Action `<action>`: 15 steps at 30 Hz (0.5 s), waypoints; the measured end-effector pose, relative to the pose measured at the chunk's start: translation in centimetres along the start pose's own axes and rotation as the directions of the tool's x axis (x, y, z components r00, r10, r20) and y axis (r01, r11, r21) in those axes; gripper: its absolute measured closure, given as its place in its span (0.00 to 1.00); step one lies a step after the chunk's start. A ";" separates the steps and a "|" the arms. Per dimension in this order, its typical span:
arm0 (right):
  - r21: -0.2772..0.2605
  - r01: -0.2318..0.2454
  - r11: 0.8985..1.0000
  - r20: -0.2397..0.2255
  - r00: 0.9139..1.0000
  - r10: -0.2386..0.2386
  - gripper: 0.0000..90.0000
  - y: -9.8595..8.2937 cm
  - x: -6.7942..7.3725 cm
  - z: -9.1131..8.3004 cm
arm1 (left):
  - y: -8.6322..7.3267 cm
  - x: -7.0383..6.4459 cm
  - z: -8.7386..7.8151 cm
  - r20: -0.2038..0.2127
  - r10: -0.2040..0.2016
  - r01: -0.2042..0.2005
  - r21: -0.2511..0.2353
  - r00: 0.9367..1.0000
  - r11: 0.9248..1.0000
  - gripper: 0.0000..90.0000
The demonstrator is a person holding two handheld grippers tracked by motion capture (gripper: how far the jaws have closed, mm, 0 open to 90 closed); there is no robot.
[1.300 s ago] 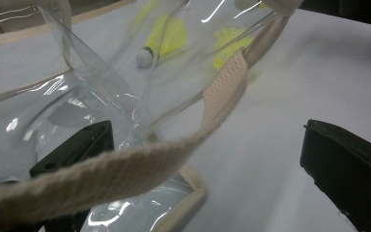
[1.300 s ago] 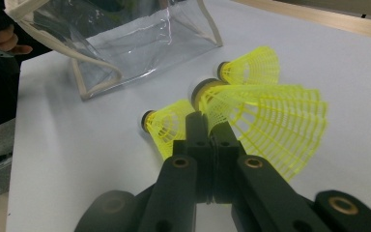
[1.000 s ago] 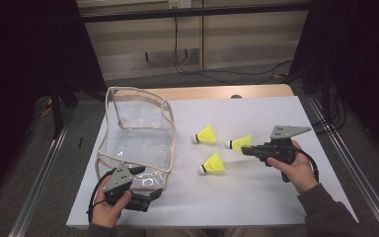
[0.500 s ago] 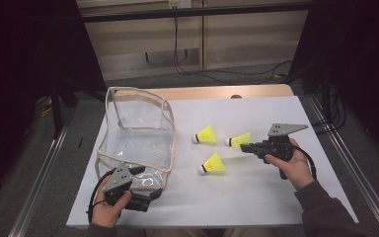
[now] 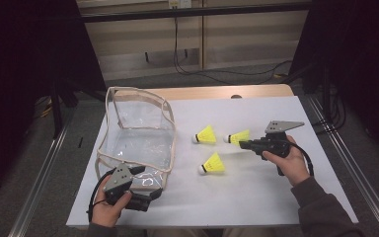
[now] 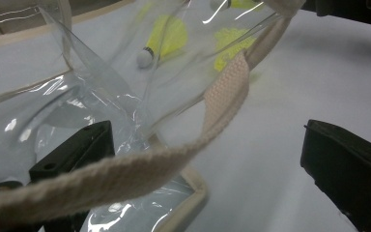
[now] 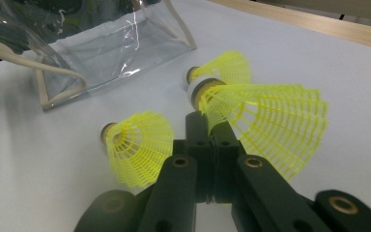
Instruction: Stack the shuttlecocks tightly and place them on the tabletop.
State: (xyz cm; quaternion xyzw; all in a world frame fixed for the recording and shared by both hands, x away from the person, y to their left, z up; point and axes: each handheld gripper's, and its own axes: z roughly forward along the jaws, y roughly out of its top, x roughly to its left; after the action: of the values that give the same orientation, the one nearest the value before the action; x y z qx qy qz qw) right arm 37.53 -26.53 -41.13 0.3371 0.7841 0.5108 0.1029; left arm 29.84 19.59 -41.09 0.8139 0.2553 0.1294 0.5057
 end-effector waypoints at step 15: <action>0.006 0.005 1.000 0.030 1.000 -0.005 0.99 0.3 -0.2 1.3 | 0.0 0.0 0.0 0.005 0.002 -0.002 0.000 1.000 1.000 0.06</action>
State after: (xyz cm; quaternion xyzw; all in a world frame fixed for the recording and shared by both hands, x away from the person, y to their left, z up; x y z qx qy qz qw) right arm 38.48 -25.57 -41.49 0.3431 0.7848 0.5031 0.1149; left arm 29.80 19.63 -41.10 0.8144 0.2533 0.1277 0.5062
